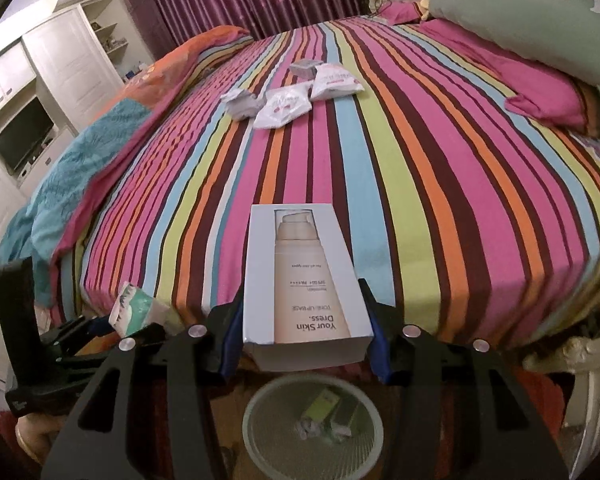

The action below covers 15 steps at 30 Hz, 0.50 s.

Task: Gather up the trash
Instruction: 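Carry tissue pack and white box over the wastebasket and open both tools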

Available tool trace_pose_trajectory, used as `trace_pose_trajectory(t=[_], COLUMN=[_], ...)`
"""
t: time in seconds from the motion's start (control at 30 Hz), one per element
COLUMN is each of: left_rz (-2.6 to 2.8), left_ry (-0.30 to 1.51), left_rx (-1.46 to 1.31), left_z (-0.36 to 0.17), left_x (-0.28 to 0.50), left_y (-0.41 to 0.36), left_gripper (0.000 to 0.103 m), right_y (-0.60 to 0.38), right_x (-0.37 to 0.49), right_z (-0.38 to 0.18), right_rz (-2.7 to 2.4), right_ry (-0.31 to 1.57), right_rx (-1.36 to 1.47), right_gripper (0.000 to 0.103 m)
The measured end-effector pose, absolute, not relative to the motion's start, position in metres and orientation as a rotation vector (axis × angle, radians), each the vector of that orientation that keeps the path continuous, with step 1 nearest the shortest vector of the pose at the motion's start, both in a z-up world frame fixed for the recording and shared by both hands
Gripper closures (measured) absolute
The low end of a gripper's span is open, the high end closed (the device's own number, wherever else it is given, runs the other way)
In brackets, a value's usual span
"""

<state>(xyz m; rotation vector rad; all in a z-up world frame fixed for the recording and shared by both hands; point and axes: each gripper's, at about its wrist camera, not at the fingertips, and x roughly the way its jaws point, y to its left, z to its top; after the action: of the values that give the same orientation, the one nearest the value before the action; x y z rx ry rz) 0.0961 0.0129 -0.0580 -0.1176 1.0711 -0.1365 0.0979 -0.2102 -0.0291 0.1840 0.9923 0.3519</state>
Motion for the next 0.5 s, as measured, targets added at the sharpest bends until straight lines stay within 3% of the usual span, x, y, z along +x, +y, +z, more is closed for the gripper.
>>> trace_pose_trajectory(t=[0.5], left_rz=[-0.209], left_ry=[1.315], left_rx=[-0.145], left_z=[-0.125], left_x=[0.053], left_y=[-0.010], left_gripper=[0.033], right_y=[-0.196], right_x=[0.045], right_z=[-0.100], right_rz=[0.342], right_ry=[1.256], right_rx=[0.119], right_gripper=[0.055])
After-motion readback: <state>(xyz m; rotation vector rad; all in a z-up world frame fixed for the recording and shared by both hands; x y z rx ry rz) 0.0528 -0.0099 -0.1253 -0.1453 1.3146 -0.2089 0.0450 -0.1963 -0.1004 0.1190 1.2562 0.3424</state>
